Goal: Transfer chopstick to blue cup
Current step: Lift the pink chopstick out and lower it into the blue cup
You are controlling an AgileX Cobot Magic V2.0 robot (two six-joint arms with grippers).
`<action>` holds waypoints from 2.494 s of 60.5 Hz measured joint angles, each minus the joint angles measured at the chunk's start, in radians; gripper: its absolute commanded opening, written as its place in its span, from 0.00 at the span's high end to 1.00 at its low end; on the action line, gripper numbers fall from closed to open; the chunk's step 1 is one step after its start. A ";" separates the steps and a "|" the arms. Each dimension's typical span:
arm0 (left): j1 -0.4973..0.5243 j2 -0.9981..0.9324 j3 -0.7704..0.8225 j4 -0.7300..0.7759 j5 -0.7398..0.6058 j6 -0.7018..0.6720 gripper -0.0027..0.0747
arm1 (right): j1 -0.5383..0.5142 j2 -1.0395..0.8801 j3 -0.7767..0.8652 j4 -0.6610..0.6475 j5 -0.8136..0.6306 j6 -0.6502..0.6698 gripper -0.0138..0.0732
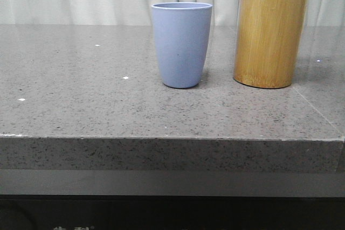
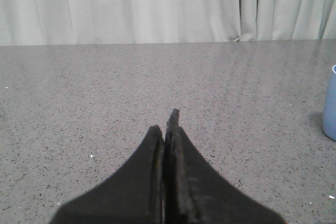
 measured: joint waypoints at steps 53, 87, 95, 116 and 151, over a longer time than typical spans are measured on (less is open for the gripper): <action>0.000 0.000 0.000 0.000 0.000 0.000 0.99 | 0.061 -0.316 -0.002 -0.002 -0.228 0.000 0.97; 0.000 0.000 0.000 0.001 0.000 0.000 0.99 | 0.314 -0.076 -0.001 -0.002 -0.301 0.000 0.97; 0.000 0.000 0.000 0.001 0.000 0.000 0.99 | 0.314 -0.019 -0.001 -0.002 -0.301 0.000 0.97; 0.000 0.000 0.000 0.004 0.000 0.000 0.99 | 0.314 0.026 -0.001 -0.002 -0.247 0.000 0.82; 0.000 0.000 0.000 0.008 0.000 0.000 0.99 | 0.314 0.030 -0.001 -0.002 -0.237 0.000 0.51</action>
